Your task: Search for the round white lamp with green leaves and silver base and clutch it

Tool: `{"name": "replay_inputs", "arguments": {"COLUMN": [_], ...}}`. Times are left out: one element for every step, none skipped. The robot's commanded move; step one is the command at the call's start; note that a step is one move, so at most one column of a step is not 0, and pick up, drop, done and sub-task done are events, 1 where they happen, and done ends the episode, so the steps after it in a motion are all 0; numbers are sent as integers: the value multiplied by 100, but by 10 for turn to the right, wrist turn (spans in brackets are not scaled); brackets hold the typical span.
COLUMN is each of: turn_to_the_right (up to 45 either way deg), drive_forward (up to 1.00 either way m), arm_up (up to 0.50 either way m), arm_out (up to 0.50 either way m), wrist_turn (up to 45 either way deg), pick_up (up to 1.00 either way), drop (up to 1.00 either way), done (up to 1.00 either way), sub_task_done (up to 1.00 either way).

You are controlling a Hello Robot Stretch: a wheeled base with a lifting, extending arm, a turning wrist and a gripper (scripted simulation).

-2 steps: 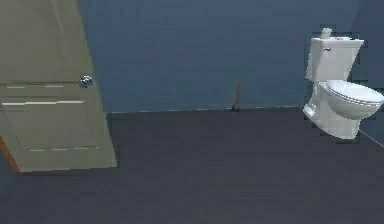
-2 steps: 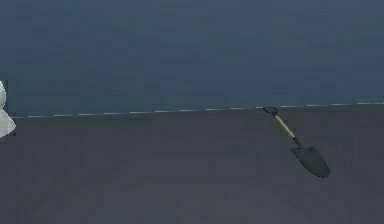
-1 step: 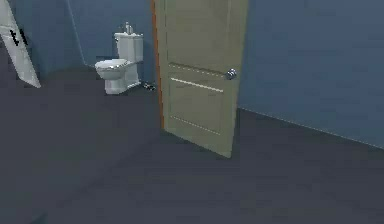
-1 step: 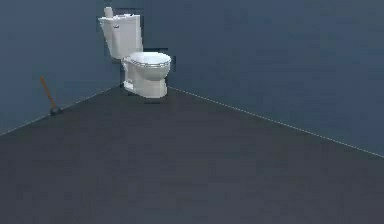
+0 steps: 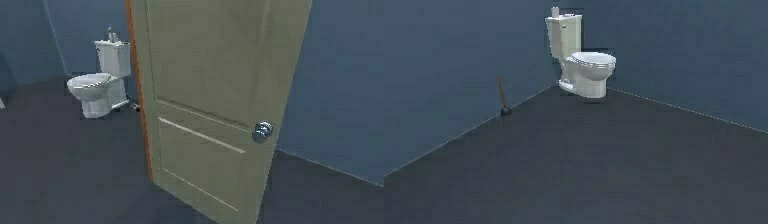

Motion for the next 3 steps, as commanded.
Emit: {"name": "replay_inputs", "arguments": {"turn_to_the_right": [-450,-90,0], "drive_forward": [0,0,100], "arm_up": [0,0,0], "arm_out": [0,0,0], "wrist_turn": [0,0,0], "pick_up": [0,0,0], "drop": [0,0,0], "done": [0,0,0], "sub_task_done": [0,0,0]}}
